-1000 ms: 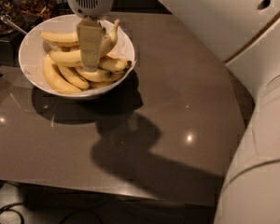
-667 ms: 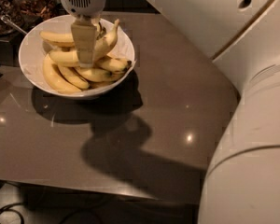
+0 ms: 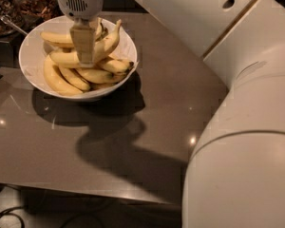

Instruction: Pick banana from white bowl

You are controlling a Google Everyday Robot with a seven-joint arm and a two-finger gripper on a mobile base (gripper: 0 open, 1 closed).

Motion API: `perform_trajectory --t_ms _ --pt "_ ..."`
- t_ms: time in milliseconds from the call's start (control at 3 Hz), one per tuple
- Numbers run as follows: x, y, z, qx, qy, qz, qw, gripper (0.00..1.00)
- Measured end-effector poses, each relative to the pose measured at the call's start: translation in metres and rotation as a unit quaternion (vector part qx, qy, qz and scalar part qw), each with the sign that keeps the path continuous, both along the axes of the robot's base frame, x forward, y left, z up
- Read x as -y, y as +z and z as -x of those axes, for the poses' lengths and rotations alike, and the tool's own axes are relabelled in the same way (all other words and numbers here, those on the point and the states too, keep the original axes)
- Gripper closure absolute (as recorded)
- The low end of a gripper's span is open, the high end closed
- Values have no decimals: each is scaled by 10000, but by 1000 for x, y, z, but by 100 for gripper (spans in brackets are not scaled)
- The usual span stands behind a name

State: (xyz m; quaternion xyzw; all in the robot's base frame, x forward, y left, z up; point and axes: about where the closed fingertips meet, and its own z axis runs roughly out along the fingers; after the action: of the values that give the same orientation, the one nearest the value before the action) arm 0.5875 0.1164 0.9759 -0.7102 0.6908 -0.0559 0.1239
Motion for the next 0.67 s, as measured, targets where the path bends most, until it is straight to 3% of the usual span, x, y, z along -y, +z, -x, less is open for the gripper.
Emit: perform_trajectory --t_ms 667 --pt "1 -18 -10 -164 -3 119 9998 36"
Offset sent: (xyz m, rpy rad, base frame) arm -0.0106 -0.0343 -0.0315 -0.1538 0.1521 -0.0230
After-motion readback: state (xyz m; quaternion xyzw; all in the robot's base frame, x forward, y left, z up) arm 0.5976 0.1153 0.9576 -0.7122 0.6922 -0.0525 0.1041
